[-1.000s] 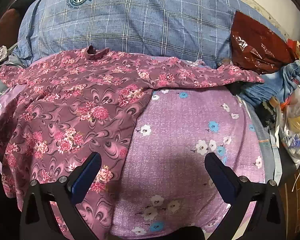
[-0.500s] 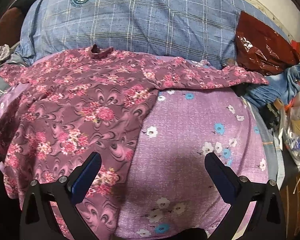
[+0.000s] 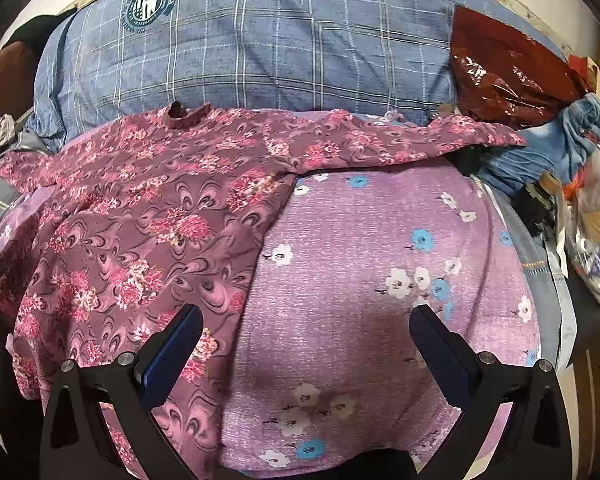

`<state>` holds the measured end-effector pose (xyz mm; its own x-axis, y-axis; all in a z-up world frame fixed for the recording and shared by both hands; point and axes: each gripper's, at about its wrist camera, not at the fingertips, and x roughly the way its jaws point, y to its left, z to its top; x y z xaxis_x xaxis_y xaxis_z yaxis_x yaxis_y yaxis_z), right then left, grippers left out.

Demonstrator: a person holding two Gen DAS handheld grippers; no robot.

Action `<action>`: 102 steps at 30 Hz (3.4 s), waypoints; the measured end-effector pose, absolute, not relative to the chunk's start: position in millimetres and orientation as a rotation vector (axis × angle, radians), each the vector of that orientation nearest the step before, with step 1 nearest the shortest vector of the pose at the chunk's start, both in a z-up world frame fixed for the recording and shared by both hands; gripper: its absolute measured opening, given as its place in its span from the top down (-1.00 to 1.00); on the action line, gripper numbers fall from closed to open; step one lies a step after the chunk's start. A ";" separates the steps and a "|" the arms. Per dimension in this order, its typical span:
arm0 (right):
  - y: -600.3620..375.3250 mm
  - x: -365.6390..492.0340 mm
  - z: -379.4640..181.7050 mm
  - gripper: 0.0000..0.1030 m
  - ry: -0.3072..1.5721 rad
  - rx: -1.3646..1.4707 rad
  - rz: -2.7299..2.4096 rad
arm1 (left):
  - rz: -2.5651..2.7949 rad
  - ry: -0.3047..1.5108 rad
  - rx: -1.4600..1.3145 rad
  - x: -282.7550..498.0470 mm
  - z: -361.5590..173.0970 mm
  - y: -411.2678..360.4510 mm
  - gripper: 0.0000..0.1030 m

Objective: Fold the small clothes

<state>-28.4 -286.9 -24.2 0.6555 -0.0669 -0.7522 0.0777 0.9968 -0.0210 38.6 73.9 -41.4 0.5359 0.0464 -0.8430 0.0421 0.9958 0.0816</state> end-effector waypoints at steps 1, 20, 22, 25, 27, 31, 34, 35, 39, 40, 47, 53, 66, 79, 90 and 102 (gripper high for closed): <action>-288.3 -29.5 -24.1 -1.00 0.848 0.018 -0.087 | 0.001 1.003 0.101 38.3 -41.0 72.7 -1.00; -269.5 -12.0 -28.2 -0.99 0.876 0.019 -0.117 | -0.007 1.015 0.059 49.2 -53.7 84.5 -1.00; -267.3 -9.9 -28.8 -0.99 0.881 0.022 -0.114 | -0.010 1.017 0.048 50.3 -54.7 86.4 -1.00; -265.3 -8.1 -29.7 -0.99 0.885 0.018 -0.112 | -0.014 1.020 0.039 51.3 -55.8 88.2 -1.00; -265.0 -6.6 -30.2 -0.99 0.886 0.018 -0.108 | -0.018 1.024 0.030 52.6 -55.4 90.0 -1.00; -267.1 -4.5 -31.2 -0.97 0.888 0.052 -0.082 | -0.002 1.016 0.007 54.2 -49.0 100.2 -1.00; -269.2 -4.5 -34.2 -0.93 0.898 0.083 -0.054 | 0.031 1.005 -0.005 55.2 -44.4 111.3 -1.00; -269.9 -4.8 -35.5 -0.93 0.902 0.090 -0.045 | 0.038 1.006 -0.009 55.5 -43.7 114.6 -1.00; -270.4 -7.4 -38.6 -0.93 0.908 0.096 -0.037 | 0.055 1.013 -0.038 54.8 -42.6 125.8 -1.00; -271.2 -8.1 -39.3 -0.93 0.910 0.101 -0.033 | 0.048 1.021 -0.045 54.6 -43.4 126.3 -1.00; -264.7 -11.3 -46.7 -0.93 0.958 0.121 0.053 | -0.097 1.084 -0.096 45.6 -55.2 115.5 -1.00; -250.8 -16.5 -65.8 -0.73 1.027 0.172 0.183 | -0.217 1.164 -0.070 45.1 -73.0 86.3 -1.00; -272.4 -57.8 -28.0 0.93 0.902 0.223 0.298 | -0.208 1.149 -0.136 14.3 -44.9 112.1 0.87; -307.7 -45.7 -38.7 0.55 0.993 0.260 0.180 | -0.069 1.199 -0.151 25.7 -57.6 154.6 -0.19; -293.7 -13.9 -60.0 -0.06 1.068 0.299 0.223 | -0.179 1.267 -0.047 12.3 -98.2 148.5 -0.62; -257.3 -77.6 -72.2 0.94 1.189 0.133 0.475 | -0.314 1.239 -0.144 0.5 -82.3 132.5 0.91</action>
